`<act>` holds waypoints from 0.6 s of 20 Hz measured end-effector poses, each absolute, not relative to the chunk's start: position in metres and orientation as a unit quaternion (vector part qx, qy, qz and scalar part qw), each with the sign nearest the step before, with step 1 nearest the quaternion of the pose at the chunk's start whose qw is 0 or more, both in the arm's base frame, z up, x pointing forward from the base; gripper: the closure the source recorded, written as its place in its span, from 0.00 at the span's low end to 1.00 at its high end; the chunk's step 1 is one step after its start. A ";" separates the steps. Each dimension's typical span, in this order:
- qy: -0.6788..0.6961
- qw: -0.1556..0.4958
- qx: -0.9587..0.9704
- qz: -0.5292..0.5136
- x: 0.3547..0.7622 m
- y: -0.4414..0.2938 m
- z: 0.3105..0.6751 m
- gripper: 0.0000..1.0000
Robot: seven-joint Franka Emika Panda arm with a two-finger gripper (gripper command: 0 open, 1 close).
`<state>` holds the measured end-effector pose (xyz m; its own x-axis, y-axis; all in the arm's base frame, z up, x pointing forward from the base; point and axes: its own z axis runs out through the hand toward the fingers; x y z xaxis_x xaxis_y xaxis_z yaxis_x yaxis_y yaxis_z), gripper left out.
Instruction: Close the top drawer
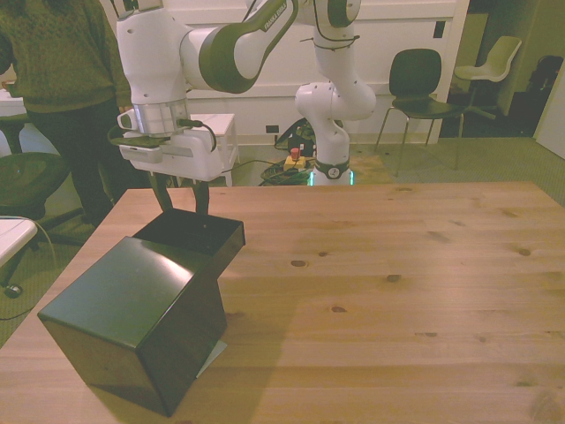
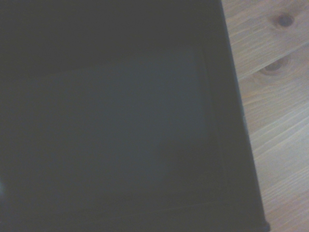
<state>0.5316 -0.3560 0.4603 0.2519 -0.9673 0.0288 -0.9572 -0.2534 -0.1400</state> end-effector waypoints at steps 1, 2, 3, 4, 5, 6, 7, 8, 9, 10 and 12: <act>0.609 0.047 -0.790 -0.054 0.532 -0.356 0.460 1.00; 0.608 0.047 -0.791 -0.054 0.532 -0.356 0.460 1.00; 0.608 0.047 -0.791 -0.054 0.532 -0.355 0.460 1.00; 0.607 0.047 -0.791 -0.054 0.532 -0.355 0.460 1.00; 0.607 0.047 -0.792 -0.054 0.532 -0.355 0.460 1.00; 0.606 0.047 -0.793 -0.053 0.532 -0.354 0.459 1.00; 0.605 0.047 -0.793 -0.052 0.532 -0.354 0.458 1.00; 0.604 0.047 -0.794 -0.052 0.532 -0.353 0.458 1.00; 0.604 0.047 -0.794 -0.052 0.533 -0.352 0.458 1.00; 0.603 0.048 -0.795 -0.051 0.533 -0.352 0.457 1.00; 0.601 0.048 -0.796 -0.051 0.533 -0.350 0.457 1.00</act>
<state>0.5330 -0.3499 0.4568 0.2729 -0.9618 0.0231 -0.9520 -0.2734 -0.1377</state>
